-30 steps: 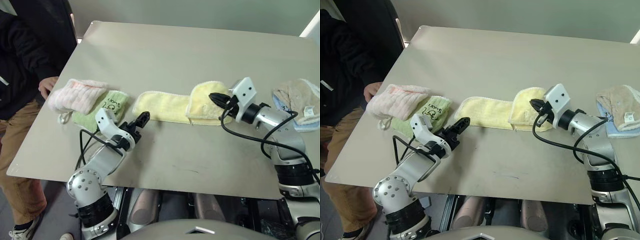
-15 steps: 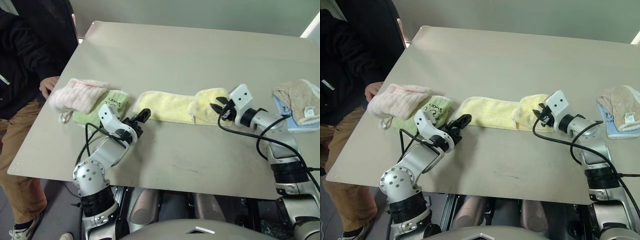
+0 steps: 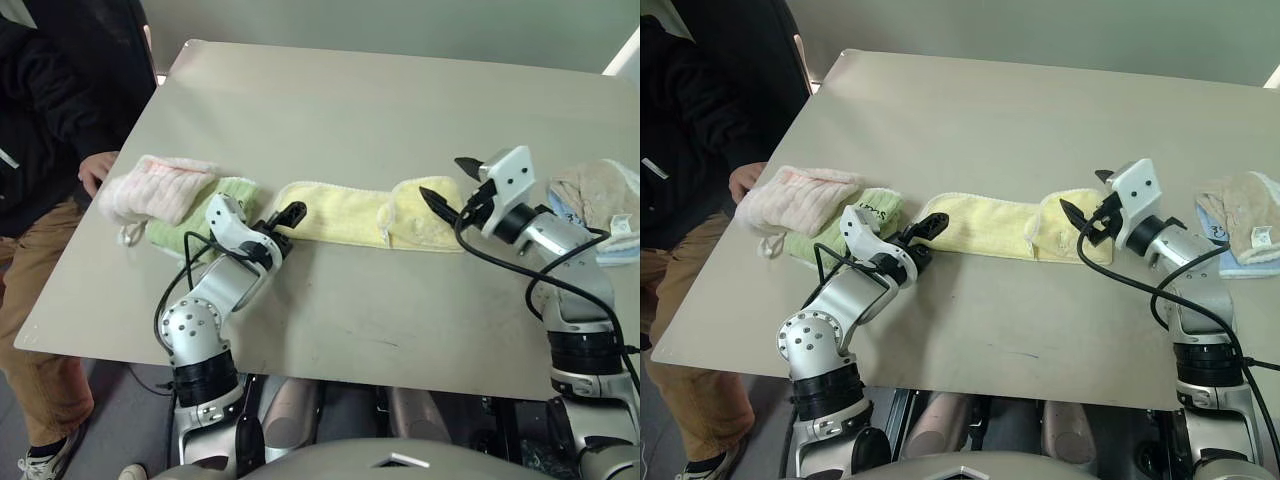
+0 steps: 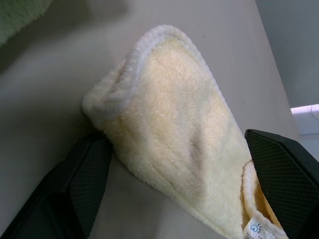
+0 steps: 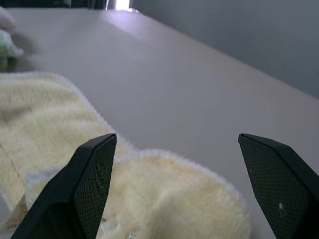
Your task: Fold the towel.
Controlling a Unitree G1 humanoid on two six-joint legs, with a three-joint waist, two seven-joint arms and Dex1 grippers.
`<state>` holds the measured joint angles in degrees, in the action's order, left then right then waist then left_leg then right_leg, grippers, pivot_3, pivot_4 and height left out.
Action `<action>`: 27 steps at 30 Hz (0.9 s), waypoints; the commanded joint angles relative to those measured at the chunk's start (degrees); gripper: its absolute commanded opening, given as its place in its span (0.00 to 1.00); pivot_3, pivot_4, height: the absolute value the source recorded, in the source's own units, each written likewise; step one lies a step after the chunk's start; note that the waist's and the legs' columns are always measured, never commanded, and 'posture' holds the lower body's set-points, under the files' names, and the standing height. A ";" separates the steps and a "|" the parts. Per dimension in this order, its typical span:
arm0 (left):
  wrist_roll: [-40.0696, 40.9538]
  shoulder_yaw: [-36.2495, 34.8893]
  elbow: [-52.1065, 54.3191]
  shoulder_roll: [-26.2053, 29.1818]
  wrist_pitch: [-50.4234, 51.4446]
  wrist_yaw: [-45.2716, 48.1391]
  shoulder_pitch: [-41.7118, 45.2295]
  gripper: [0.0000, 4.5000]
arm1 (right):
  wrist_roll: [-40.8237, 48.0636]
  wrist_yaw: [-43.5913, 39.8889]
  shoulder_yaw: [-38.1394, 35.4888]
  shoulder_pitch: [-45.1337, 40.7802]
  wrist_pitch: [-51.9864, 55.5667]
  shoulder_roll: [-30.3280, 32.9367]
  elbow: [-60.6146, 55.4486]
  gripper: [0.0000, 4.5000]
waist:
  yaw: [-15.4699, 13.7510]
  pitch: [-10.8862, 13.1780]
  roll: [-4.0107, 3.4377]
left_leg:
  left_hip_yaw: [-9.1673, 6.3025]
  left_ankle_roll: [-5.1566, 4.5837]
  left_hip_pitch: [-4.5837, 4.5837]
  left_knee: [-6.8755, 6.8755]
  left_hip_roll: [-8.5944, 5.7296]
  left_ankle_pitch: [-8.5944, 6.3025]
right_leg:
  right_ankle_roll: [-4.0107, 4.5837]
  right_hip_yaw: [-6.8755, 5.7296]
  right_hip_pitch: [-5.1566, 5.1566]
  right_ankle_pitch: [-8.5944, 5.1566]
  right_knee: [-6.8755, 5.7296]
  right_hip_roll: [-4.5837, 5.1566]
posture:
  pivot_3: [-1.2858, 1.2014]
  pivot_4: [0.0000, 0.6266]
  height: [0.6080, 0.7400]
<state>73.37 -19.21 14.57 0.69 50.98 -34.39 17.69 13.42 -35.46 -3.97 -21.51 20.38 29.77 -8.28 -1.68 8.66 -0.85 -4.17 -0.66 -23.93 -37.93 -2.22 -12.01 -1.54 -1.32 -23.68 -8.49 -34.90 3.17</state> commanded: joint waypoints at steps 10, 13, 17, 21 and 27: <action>2.66 0.24 -2.56 -1.77 -2.12 -1.01 2.76 0.06 | 3.83 2.40 -4.28 -0.93 1.09 -0.17 -6.40 0.93 | -0.01 0.02 0.01 | 0.00 0.01 -0.02 0.00 0.00 0.00 | -0.04 0.00 0.00 -0.04 0.01 -0.01 | 0.52 0.24 0.99; 3.30 0.39 -1.15 -1.29 -1.90 -0.81 2.13 0.01 | 3.77 2.63 -4.15 -0.73 1.09 -0.26 -6.51 0.93 | -0.01 0.02 0.01 | 0.00 0.01 -0.02 0.00 -0.01 0.00 | -0.04 0.00 0.00 -0.04 0.01 -0.01 | 0.52 0.24 0.99; 5.22 1.83 4.48 1.25 -0.30 2.15 -0.26 0.01 | 3.68 2.61 -4.10 -0.43 0.82 -0.30 -6.19 0.93 | 0.04 0.03 0.03 | 0.00 0.04 -0.02 0.00 0.00 -0.02 | -0.04 0.00 -0.02 -0.06 0.02 -0.02 | 0.52 0.24 0.99; 8.56 4.01 10.87 4.96 0.33 4.74 -2.34 0.01 | 3.59 2.59 -4.21 -0.65 0.50 -0.24 -5.20 0.93 | 0.03 0.04 0.03 | -0.02 0.13 -0.06 0.01 0.01 -0.06 | -0.02 0.00 -0.06 -0.14 0.02 -0.06 | 0.52 0.24 0.99; 12.29 10.41 16.88 10.43 1.68 5.35 -0.81 0.01 | 3.50 3.20 -4.97 -1.68 -0.22 -0.30 -3.09 0.93 | -0.03 0.05 0.05 | -0.02 0.30 -0.09 -0.01 -0.01 -0.09 | 0.00 0.02 -0.06 -0.19 0.02 -0.03 | 0.52 0.24 0.99</action>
<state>84.62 -11.09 28.45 9.58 51.59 -29.96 15.17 16.08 -33.15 -6.51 -21.64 21.52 29.34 -11.26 -1.71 8.71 -0.81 -4.19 -0.34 -24.01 -37.94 -2.23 -12.11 -1.54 -1.30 -23.74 -8.68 -34.88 3.13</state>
